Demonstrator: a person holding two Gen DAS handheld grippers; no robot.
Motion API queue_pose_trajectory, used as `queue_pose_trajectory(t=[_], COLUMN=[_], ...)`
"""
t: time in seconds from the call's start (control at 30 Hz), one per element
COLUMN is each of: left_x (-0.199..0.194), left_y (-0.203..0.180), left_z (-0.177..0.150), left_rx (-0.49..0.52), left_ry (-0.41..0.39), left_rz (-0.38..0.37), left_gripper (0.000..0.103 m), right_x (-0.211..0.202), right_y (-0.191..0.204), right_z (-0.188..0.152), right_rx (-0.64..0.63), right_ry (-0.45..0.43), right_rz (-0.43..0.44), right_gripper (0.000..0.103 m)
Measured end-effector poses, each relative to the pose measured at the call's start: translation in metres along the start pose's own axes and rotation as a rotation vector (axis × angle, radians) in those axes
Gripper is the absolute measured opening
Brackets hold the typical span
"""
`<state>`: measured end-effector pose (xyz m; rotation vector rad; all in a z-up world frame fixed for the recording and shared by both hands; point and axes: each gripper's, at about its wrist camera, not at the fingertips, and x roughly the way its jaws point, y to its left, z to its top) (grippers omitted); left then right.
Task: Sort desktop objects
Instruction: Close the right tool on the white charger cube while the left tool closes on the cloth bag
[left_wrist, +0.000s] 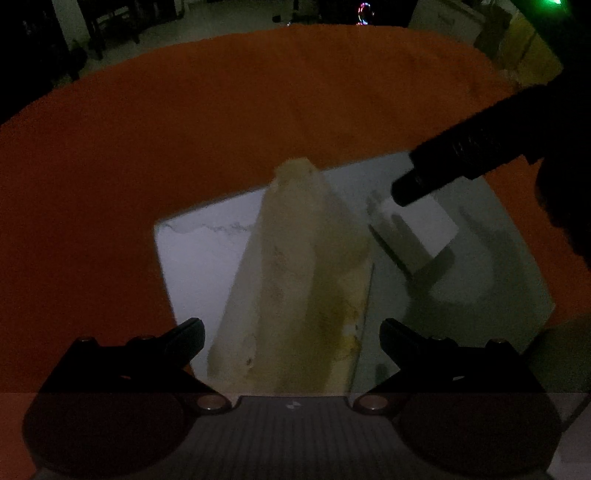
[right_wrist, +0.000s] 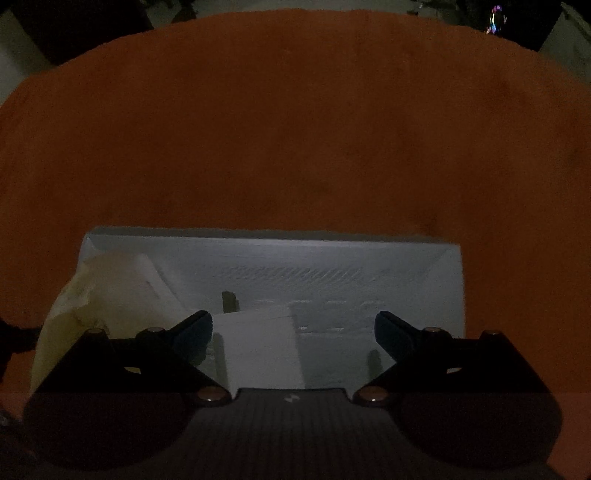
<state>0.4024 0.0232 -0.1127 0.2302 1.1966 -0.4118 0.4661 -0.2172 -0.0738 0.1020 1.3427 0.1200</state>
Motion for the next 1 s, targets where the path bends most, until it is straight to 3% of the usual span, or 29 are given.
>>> queue_pose_trajectory(t=[0.37,0.53,0.6,0.63,0.73,0.77,0.87,1.0], left_x=[-0.004,-0.004,-0.005,-0.005,-0.008,-0.009,-0.014,-0.019], left_y=[0.008,0.006,0.008,0.010,0.018,0.021,0.020,0.016], left_z=[-0.001,-0.006,-0.009,-0.010,-0.012,-0.013,-0.016,-0.019], left_rx=[0.009,0.027,0.011,-0.002,-0.055,-0.075,-0.067,-0.035], left_ry=[-0.017,-0.018,-0.027,-0.028,-0.044,-0.046,-0.058,-0.082], left_rz=[0.016,0.019,-0.005,-0.028,-0.060,-0.055,-0.038,-0.010], left_gripper=[0.102,0.102,0.083,0.067,0.041,0.037,0.032,0.021], right_x=[0.004,0.004,0.003,0.003,0.005,0.005,0.005,0.004], right_y=[-0.009,0.002,0.010,0.014,0.026,0.029,0.030,0.035], right_z=[0.012,0.011,0.009,0.007,0.000,-0.002,-0.005,-0.011], right_rx=[0.087,0.054,-0.010,-0.047,-0.169,-0.200,-0.204,-0.232], right_ry=[0.014,0.033,0.030,0.029,0.021,0.012,0.010,0.009], right_rz=[-0.014,0.014,0.014,0.015,-0.009,-0.023,-0.010,-0.008], right_gripper=[0.097,0.097,0.097,0.097,0.095,0.091,0.061,0.060])
